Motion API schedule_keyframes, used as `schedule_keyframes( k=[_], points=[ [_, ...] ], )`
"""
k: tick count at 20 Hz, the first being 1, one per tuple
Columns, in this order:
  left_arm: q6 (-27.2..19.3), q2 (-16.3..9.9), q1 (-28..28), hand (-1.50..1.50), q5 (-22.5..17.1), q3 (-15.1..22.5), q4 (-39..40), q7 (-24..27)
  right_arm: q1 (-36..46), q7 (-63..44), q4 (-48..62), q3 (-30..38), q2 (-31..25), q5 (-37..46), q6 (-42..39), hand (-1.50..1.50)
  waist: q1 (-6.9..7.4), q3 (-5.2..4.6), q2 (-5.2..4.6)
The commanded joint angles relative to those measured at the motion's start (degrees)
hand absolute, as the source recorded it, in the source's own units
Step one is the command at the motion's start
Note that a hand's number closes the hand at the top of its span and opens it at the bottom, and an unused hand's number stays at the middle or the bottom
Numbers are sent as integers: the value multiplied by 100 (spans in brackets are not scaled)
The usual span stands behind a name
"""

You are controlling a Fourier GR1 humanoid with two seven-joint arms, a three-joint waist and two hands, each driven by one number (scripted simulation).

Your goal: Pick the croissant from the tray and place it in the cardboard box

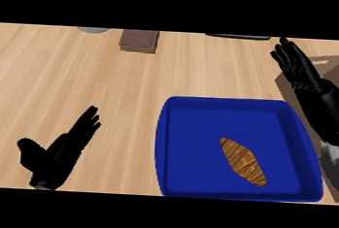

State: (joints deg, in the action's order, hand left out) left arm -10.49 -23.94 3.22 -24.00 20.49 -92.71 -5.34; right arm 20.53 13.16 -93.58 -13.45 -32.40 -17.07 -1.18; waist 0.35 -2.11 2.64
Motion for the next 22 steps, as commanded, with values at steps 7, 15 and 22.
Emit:
schedule_keyframes(
  k=[7,15,22],
  points=[
    [252,-898,-1088,0,1269,-224,-266,873,597,345,321,650,-1811,-63,-2101,-150,-60,217,-303],
    [614,-795,-1547,0,1408,-332,339,1200,543,3399,1712,713,-1661,1228,-3104,-150,75,227,-328],
    [732,-696,-1739,0,1489,-433,730,1304,710,3724,1267,84,-2312,2521,-2598,-150,32,210,-300]
  ],
)
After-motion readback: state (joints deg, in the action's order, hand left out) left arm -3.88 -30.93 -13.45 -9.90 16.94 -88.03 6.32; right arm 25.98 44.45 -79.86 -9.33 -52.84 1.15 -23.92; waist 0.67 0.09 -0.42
